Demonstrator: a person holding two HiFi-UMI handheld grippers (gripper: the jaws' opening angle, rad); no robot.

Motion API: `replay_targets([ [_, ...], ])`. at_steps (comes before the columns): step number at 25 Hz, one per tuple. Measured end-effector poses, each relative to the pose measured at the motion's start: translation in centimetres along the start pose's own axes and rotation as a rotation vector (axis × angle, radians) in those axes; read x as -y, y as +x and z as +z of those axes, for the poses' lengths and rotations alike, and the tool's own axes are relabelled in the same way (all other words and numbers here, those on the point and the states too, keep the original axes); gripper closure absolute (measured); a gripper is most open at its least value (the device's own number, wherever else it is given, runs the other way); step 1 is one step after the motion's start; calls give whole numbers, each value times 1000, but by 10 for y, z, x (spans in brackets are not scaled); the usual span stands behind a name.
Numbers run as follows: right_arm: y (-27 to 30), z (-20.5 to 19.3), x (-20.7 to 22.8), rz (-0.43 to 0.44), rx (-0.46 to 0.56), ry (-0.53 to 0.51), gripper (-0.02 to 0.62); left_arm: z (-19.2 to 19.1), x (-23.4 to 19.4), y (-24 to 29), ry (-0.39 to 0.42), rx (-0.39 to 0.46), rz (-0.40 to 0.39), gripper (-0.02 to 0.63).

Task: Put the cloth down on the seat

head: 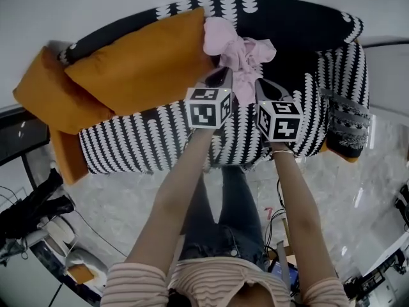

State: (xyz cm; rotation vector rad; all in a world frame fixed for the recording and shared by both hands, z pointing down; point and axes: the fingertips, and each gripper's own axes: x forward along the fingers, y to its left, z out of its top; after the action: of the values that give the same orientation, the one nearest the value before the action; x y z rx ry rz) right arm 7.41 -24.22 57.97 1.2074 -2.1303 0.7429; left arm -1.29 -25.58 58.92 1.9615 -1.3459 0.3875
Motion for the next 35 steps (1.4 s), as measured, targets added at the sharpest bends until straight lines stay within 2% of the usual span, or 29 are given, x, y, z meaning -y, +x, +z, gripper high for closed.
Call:
replay_targets([
  [8, -22, 8, -19, 5, 63, 7, 586, 5, 2, -41, 49, 23, -35, 594],
  [19, -64, 11, -43, 27, 156, 20, 588, 18, 28, -98, 112, 80, -100, 594],
  [26, -97, 15, -65, 32, 211, -15, 588, 14, 39, -131, 162, 88, -122, 594],
  [35, -145, 18, -94, 23, 301, 12, 588, 9, 45, -178, 201, 131, -125, 594],
])
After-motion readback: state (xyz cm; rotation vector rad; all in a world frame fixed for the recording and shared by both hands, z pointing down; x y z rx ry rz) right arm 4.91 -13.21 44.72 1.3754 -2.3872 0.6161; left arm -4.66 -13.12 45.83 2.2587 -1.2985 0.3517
